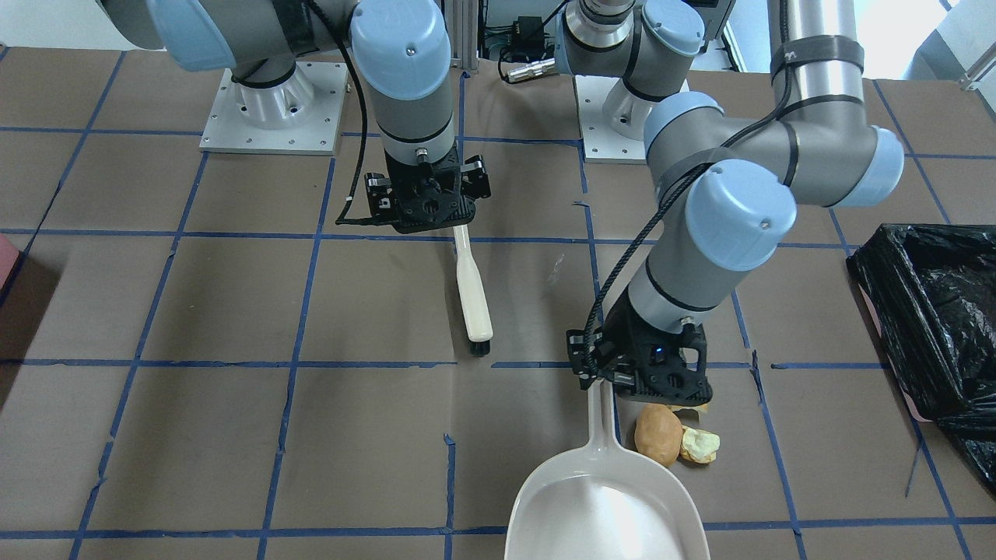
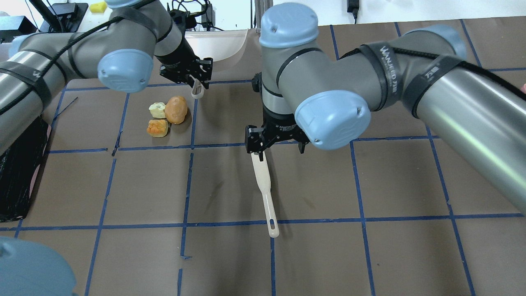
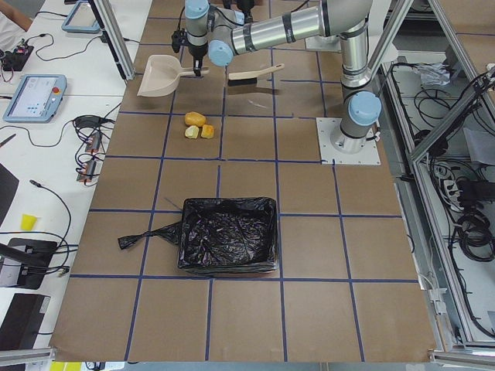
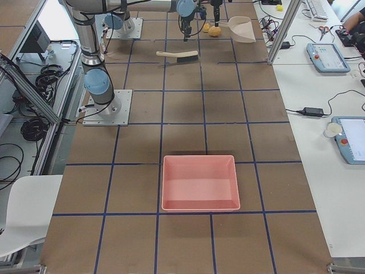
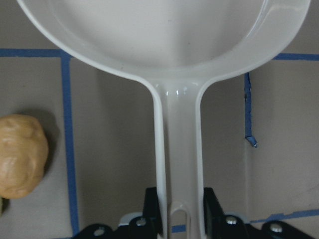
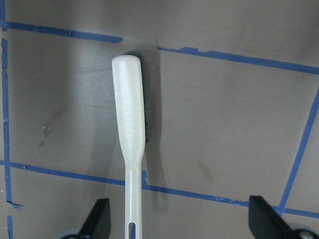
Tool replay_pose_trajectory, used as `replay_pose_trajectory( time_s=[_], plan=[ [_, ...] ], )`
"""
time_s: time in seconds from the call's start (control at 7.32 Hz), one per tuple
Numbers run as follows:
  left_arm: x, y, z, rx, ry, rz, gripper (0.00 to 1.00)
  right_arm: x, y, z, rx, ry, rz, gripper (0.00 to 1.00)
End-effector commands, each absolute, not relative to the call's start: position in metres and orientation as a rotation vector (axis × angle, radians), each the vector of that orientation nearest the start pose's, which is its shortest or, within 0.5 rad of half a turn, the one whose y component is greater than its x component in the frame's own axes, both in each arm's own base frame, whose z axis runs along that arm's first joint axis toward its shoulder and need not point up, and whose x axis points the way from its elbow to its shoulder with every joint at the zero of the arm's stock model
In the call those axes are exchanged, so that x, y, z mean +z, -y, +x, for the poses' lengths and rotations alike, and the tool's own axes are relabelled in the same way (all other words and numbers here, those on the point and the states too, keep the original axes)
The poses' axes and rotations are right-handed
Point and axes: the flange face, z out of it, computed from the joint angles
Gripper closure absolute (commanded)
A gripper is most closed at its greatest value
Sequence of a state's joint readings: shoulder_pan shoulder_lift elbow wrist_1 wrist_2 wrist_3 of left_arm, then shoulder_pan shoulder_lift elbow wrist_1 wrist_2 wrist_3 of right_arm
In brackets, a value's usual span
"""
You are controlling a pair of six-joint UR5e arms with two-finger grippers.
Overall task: Sweep and dump trash in nearest bin
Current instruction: 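Place the dustpan by the food with left gripper while right reaches for brush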
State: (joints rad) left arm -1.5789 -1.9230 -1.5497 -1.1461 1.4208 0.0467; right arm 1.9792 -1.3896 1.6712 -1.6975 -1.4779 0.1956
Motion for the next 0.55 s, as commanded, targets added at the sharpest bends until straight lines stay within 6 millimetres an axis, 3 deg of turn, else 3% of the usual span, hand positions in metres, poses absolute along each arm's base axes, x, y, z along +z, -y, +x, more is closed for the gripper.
replay_pose_trajectory(
  time_s=[0.0,0.14,0.41],
  plan=[
    [0.344,0.62,-0.096,-0.109,-3.259,0.29,0.91,0.309,0.402,0.363,0.428,-3.076,-0.392,0.05],
    [0.332,0.615,-0.077,-0.072,-3.257,0.379,0.92,0.291,0.398,0.369,0.475,-3.077,-0.411,0.07],
    [0.32,0.594,-0.069,-0.026,-3.232,0.507,0.94,0.238,0.388,0.393,0.577,-3.086,-0.478,0.08]
  ],
)
